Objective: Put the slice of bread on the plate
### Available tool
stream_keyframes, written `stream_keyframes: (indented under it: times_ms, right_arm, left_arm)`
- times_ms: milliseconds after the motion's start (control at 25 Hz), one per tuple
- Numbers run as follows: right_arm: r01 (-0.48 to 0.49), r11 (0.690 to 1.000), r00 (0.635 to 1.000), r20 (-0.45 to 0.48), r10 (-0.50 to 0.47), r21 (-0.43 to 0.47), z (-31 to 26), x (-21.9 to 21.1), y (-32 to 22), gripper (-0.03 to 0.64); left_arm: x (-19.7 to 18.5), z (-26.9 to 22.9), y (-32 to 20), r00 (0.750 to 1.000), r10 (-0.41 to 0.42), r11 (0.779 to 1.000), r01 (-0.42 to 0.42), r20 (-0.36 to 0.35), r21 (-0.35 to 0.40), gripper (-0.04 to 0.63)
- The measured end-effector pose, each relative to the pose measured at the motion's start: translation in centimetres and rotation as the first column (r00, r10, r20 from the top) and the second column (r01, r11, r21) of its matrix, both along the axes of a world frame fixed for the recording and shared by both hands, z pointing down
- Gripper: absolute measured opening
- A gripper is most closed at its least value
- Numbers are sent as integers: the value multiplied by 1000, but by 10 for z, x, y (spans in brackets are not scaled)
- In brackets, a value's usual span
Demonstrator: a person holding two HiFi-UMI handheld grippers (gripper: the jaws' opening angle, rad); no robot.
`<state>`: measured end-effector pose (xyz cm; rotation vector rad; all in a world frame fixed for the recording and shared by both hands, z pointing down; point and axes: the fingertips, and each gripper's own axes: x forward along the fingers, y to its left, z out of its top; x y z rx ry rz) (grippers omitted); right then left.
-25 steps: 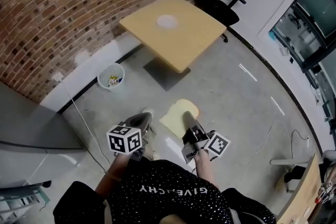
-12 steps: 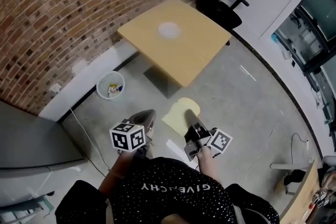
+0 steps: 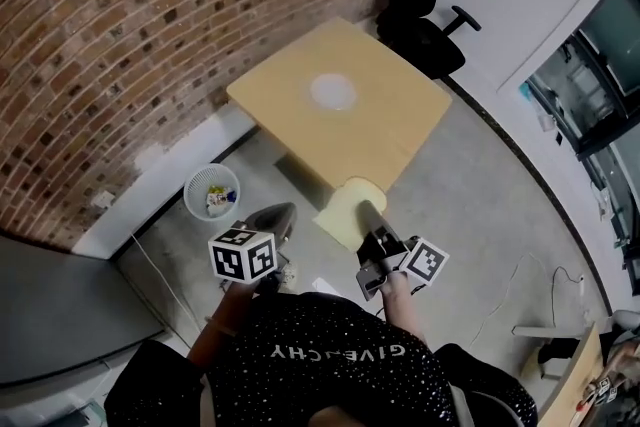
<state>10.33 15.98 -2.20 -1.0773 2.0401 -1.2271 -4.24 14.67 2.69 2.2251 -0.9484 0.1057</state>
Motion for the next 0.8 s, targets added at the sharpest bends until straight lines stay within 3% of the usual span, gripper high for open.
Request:
stream_keyframes:
  times_ms: [240,480,800]
  right_arm:
    - [-22,1000,1000,21,23,-6,-2,-12,-45,98]
    - [-32,996,999,-13,31,-87,28,-7,-54,98]
    - [-33,990,999,18,36,-136,54,2,-87,98]
  left_arm:
    - [-3,5,-49,999,39,999,-40,-6,-6,11]
    - [1,23,-60,999,46,997,-47,-18,-53,11]
    - [5,48,-78,999,33,993,-33,-1,-109,11]
